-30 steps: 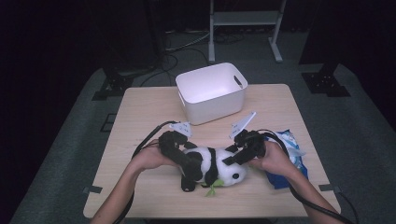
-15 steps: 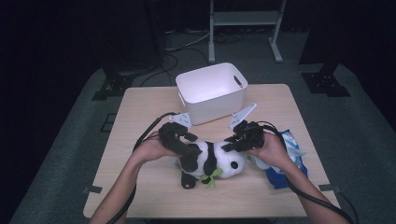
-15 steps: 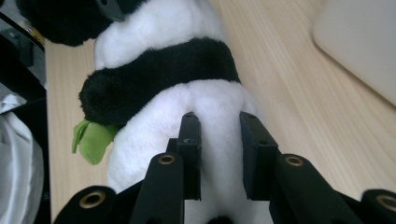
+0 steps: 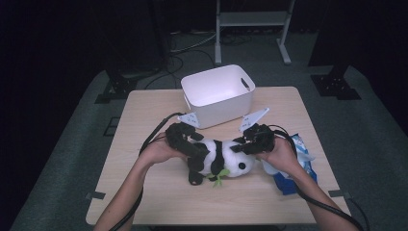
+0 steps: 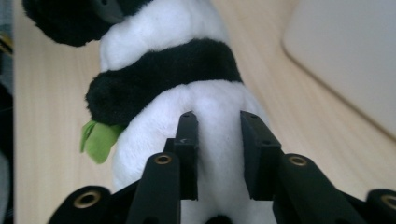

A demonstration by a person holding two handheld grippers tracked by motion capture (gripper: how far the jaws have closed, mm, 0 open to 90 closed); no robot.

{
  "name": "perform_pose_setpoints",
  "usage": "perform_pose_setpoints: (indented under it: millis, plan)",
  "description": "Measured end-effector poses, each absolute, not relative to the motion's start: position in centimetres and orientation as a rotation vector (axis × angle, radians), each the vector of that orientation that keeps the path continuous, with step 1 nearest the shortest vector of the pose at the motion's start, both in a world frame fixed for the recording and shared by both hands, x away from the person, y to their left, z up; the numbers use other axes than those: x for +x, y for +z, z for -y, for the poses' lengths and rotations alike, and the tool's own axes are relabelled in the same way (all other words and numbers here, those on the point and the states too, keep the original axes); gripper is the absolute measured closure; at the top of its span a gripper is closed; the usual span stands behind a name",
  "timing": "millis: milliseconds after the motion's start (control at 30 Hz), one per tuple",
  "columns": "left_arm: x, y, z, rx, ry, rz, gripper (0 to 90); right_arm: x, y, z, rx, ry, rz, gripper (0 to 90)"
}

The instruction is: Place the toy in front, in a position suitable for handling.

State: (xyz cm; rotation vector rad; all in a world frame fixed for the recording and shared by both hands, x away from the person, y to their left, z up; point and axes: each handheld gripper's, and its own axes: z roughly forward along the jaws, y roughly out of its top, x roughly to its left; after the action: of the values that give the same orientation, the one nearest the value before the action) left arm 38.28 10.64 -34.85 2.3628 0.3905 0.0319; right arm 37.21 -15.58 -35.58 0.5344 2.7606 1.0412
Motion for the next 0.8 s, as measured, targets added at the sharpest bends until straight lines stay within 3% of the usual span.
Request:
perform_pose_setpoints:
  millis: [267, 800]
  plan:
    - [37.5, -35.0, -10.3, 2.379, 0.003, -0.343, 37.2, 37.9, -35.1, 16.4, 0.648, 1.122, -2.906, 45.5]
    - [36.7, -34.7, -10.6, 2.366, -0.046, -0.299, 37.0, 39.8, -35.7, 13.5, 0.643, 1.066, -2.973, 55.1]
